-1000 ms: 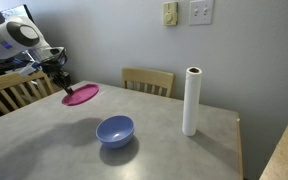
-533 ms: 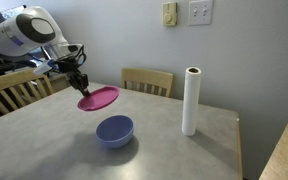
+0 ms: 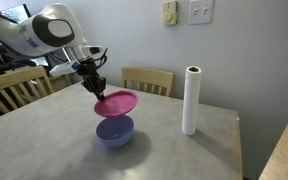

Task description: Put the pink plate on the blue bowl

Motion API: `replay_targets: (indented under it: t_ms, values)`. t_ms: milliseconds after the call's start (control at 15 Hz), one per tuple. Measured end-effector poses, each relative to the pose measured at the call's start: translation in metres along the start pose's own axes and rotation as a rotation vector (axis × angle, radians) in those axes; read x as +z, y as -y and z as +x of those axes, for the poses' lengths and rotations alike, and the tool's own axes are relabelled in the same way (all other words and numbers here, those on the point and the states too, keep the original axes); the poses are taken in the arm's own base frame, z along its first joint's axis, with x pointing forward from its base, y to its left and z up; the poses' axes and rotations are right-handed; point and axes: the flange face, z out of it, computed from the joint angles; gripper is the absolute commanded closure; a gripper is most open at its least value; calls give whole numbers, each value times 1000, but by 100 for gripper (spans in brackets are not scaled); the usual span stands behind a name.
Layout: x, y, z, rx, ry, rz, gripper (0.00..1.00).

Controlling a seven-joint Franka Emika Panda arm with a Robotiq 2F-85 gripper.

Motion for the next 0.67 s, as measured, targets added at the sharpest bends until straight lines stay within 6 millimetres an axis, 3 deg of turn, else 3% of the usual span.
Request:
replay_targets:
  t_ms: [667]
  values:
    - [44, 5, -9, -12, 58, 60, 97]
